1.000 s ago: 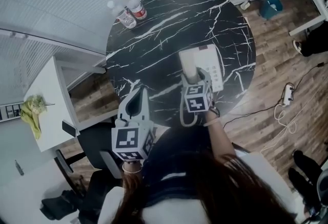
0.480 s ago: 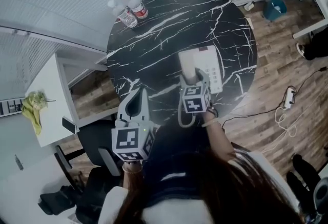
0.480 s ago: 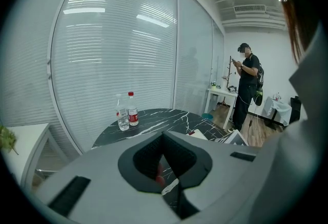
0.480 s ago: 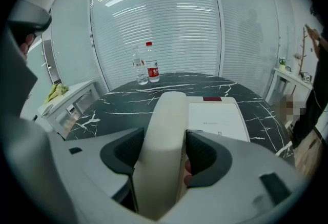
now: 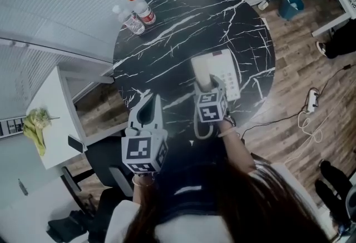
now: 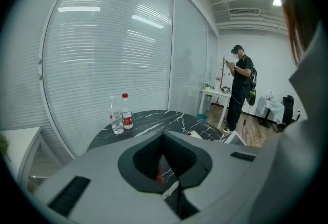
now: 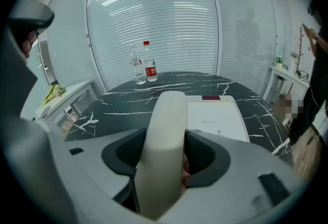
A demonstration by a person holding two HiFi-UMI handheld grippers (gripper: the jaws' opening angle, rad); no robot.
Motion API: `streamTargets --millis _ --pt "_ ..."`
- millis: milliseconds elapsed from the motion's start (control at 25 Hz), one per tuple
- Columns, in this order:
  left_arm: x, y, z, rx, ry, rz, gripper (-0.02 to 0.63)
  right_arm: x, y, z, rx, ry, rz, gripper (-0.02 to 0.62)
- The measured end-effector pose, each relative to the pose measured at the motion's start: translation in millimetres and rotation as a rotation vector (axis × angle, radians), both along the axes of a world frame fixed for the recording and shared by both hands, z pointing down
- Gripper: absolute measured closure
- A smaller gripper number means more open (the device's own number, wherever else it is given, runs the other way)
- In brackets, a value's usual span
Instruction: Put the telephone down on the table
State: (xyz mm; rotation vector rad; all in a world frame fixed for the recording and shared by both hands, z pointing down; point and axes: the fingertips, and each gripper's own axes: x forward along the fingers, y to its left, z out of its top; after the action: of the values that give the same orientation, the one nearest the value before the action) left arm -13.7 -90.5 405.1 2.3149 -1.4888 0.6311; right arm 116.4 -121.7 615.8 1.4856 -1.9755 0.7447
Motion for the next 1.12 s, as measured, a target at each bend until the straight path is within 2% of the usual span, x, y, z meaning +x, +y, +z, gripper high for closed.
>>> streamTargets --millis 320,680,1120 --pt "-14.9 -7.3 -1.9 0.008 0.029 0.044 0.606 1.5 1.6 0.8 -0.029 0.023 0.035 0.367" --pt "-33.2 -11.3 -5.5 0.018 0.056 0.053 0.606 5.2 3.6 -5.8 -0.018 0.088 0.044 0.371" --pt "-39.3 -9.2 -11.8 0.032 0.087 0.075 0.606 8.0 6.6 -19.4 0.002 0.101 0.075 0.371"
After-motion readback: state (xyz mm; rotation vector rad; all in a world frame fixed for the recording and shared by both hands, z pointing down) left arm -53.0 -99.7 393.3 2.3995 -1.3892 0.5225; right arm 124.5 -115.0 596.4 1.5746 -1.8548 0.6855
